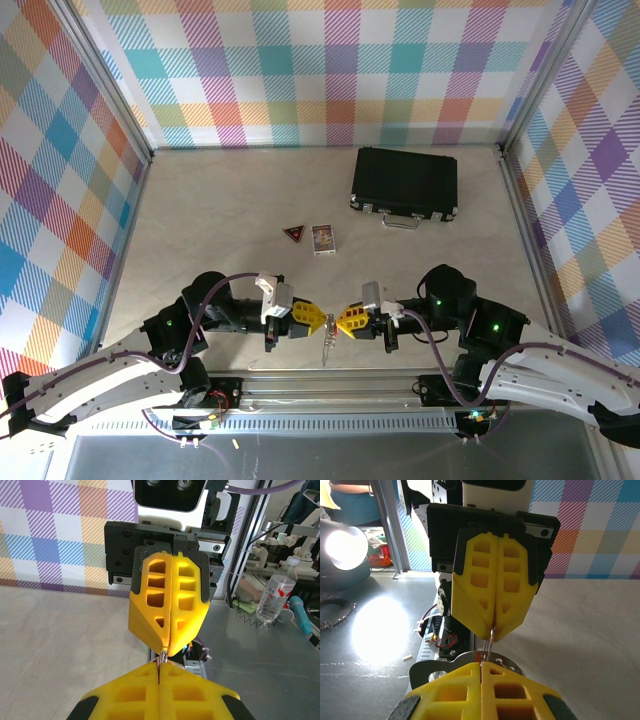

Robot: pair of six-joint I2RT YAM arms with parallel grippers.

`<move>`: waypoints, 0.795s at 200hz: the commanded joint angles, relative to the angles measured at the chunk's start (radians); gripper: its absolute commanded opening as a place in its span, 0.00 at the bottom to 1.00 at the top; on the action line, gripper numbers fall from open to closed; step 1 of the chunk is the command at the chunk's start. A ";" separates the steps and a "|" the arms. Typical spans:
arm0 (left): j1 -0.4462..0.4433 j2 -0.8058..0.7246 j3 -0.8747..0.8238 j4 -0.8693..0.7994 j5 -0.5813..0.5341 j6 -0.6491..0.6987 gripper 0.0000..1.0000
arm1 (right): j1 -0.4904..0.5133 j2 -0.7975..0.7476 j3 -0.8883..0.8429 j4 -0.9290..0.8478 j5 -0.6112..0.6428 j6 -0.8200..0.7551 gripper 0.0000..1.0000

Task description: Put the keys on the keyring

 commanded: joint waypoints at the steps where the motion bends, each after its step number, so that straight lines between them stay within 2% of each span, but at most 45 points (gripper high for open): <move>1: -0.001 -0.021 -0.002 0.091 -0.042 -0.011 0.00 | 0.010 -0.007 0.000 0.006 -0.025 -0.008 0.06; 24: 0.000 -0.015 -0.010 0.120 -0.051 -0.011 0.00 | 0.011 -0.008 0.002 0.011 -0.024 0.000 0.19; 44: 0.001 -0.011 -0.018 0.150 -0.059 -0.014 0.00 | 0.012 -0.014 0.003 0.013 0.000 0.018 0.25; 75: 0.000 -0.013 -0.030 0.188 -0.083 -0.011 0.00 | 0.011 -0.049 -0.009 0.022 0.071 0.058 0.29; 117: 0.001 -0.012 -0.036 0.227 -0.098 0.009 0.00 | 0.011 -0.125 -0.031 0.027 0.242 0.166 0.36; 159: 0.001 -0.013 -0.045 0.279 -0.045 0.007 0.00 | 0.011 -0.134 -0.022 0.011 0.251 0.218 0.37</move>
